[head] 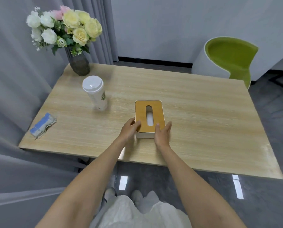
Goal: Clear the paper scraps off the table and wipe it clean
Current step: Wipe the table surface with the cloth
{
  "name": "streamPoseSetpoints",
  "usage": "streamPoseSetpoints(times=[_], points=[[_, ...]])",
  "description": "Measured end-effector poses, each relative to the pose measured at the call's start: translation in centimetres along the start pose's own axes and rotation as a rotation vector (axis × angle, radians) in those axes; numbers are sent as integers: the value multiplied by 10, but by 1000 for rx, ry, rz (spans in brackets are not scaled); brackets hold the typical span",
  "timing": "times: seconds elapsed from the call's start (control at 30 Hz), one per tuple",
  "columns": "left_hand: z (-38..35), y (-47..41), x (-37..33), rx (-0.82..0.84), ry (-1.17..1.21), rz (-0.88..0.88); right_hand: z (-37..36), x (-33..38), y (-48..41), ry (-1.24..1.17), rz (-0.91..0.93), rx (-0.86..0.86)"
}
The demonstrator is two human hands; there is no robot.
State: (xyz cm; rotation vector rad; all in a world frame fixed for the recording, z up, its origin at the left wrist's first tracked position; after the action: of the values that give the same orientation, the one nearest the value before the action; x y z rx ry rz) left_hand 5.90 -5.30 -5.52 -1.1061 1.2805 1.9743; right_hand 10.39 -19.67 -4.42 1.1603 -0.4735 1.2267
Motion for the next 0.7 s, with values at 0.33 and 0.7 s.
streamPoseSetpoints(times=[0.33,0.7], points=[[153,9,68,-385,-369,30,-112,-27,84,380,9,72],[330,-2,148,-586,-900,13,-271,44,53,792,548,415]])
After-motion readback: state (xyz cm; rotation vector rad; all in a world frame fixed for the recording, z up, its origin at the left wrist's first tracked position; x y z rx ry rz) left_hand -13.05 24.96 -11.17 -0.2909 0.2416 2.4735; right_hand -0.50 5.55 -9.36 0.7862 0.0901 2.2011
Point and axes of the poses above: each hand's wrist, its own y-axis away from the middle knuckle, its own z-axis out of the back of the hand, x = y × z, the point moved 2 cm from there along -y, towards the middle knuckle, and after that the axes turned 2 degrees about -y, right-handed, at the moved point
